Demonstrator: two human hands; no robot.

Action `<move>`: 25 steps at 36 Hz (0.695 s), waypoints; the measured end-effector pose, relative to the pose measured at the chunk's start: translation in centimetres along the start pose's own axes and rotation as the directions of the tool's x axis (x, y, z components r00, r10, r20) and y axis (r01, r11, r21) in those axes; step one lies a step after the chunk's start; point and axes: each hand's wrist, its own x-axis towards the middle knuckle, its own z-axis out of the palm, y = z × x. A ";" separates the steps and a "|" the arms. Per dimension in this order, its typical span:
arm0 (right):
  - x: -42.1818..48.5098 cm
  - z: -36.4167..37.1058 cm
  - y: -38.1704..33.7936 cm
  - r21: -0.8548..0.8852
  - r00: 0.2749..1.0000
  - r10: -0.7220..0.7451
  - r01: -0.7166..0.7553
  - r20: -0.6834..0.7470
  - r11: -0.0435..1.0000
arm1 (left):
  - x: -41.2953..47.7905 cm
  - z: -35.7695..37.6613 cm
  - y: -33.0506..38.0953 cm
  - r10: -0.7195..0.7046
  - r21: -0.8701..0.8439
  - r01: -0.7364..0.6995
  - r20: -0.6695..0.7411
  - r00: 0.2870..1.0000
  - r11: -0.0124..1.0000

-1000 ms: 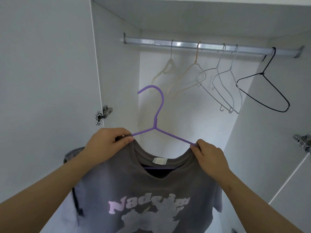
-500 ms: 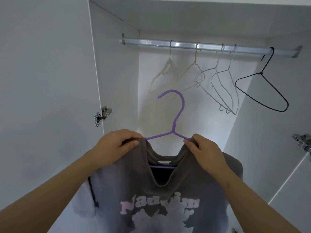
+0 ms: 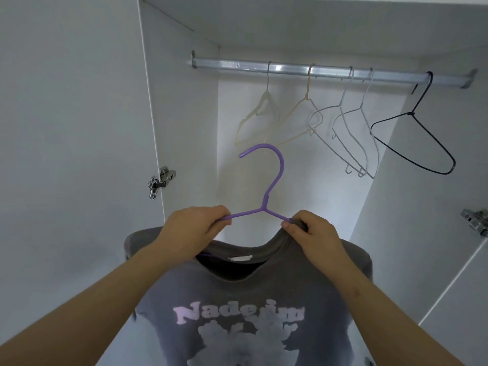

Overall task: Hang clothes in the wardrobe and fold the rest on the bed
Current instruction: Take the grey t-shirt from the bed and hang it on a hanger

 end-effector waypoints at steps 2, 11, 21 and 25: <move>0.0 -0.3 0.4 -0.009 1.000 -0.016 0.016 0.005 1.000 | 0.2 -0.1 -0.1 -0.021 -0.014 0.021 -0.044 0.999 1.000; -0.8 -2.2 3.5 -0.135 0.995 0.100 -0.099 0.002 0.986 | 0.8 -1.0 -1.8 -0.038 -0.082 0.023 -0.186 0.982 0.996; -1.6 -3.2 1.8 -0.175 0.971 0.228 -0.237 -0.066 0.956 | 0.6 -0.8 -2.3 0.020 -0.185 -0.054 -0.182 0.983 0.981; -1.2 -3.0 0.2 -0.264 0.984 0.174 -0.160 0.031 0.951 | 1.1 -0.3 -0.9 0.017 -0.286 -0.053 -0.125 0.992 0.957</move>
